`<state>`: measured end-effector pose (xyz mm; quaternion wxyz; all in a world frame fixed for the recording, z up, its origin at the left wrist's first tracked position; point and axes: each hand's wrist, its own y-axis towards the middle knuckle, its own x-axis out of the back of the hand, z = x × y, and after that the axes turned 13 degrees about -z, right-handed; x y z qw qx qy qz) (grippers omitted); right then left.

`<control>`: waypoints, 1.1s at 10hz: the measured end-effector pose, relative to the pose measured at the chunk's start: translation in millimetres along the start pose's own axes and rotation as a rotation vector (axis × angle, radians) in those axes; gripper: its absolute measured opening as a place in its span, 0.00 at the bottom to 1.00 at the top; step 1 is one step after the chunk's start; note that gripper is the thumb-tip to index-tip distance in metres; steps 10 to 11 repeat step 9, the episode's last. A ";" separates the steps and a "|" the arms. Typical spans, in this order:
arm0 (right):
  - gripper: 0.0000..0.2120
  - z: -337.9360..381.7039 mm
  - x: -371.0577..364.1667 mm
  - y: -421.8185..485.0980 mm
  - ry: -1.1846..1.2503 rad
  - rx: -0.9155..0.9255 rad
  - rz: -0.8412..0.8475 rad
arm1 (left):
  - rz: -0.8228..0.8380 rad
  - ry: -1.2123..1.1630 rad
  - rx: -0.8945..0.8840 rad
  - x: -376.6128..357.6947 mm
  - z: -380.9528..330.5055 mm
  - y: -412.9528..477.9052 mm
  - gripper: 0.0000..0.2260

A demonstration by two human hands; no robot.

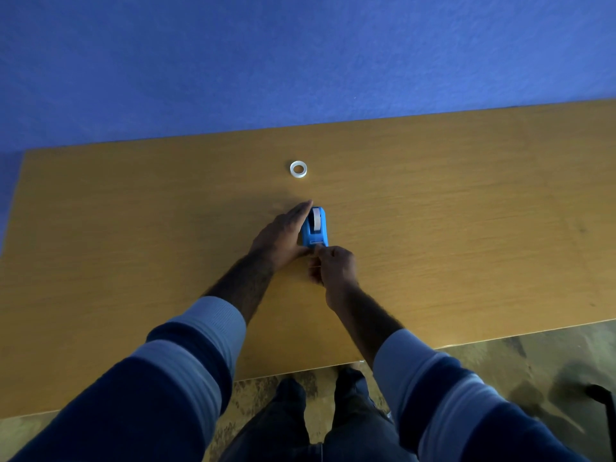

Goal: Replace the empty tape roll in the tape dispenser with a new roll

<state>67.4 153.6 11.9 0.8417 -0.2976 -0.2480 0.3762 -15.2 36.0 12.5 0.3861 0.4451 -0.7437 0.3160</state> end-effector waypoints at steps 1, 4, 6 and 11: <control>0.10 -3.5 -0.3 2.0 0.000 0.000 -0.034 | -0.004 -0.005 0.004 -1.0 1.6 -0.4 0.48; 0.10 -2.7 5.8 4.0 -0.158 0.007 -0.036 | -0.025 -0.003 -0.002 -2.5 1.5 -1.8 0.48; 0.08 -4.0 17.0 3.3 -0.228 0.014 -0.016 | 0.048 -0.028 -0.007 2.0 5.2 -3.3 0.52; 0.07 2.4 29.4 7.5 -0.325 0.104 -0.071 | 0.090 -0.025 0.057 7.1 17.8 -3.5 0.44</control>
